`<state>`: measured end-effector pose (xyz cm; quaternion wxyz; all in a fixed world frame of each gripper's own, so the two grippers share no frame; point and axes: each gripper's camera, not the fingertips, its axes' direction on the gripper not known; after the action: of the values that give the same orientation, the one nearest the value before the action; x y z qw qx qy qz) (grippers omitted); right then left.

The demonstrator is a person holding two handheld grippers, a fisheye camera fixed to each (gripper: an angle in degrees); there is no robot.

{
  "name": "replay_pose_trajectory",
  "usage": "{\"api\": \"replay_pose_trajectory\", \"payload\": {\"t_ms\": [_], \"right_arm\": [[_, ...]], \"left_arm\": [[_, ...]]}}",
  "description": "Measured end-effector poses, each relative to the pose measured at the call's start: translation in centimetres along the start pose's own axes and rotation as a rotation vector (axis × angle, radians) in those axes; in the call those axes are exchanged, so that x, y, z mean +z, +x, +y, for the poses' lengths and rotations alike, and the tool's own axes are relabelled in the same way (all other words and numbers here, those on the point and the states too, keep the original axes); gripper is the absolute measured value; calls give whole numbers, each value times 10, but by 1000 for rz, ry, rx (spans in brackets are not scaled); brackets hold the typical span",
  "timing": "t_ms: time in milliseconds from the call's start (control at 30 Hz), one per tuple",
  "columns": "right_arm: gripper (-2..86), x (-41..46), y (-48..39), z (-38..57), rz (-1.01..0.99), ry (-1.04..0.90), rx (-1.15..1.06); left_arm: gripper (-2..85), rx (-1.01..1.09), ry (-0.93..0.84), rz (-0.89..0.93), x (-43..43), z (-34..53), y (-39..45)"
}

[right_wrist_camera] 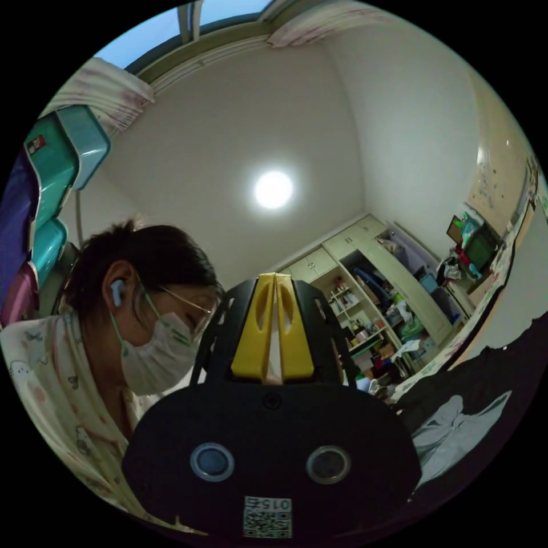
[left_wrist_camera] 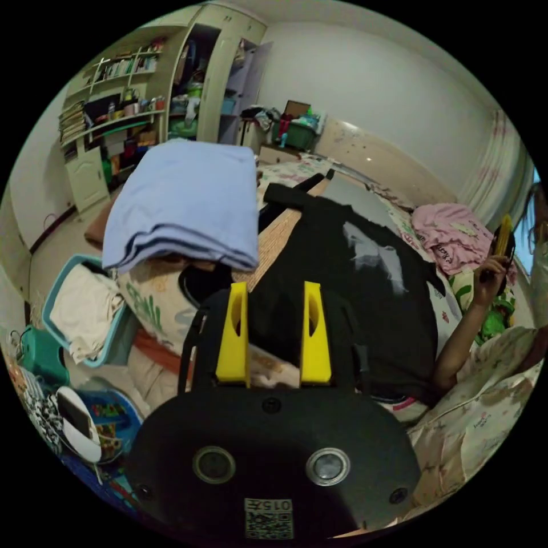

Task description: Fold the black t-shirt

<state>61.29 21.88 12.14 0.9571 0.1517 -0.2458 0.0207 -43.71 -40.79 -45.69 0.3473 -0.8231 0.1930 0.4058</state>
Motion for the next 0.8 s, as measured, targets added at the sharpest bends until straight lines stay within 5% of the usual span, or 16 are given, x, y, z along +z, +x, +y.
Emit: {"api": "replay_pose_trajectory", "payload": {"t_ms": [333,800], "right_arm": [[-6,59,19,12,86,-124,19],[-5,140,61,43,359,-207,17]], "left_arm": [[111,-93,-270,11,38,-7,-40],[11,9,-187,-79,16,8,-26]]}}
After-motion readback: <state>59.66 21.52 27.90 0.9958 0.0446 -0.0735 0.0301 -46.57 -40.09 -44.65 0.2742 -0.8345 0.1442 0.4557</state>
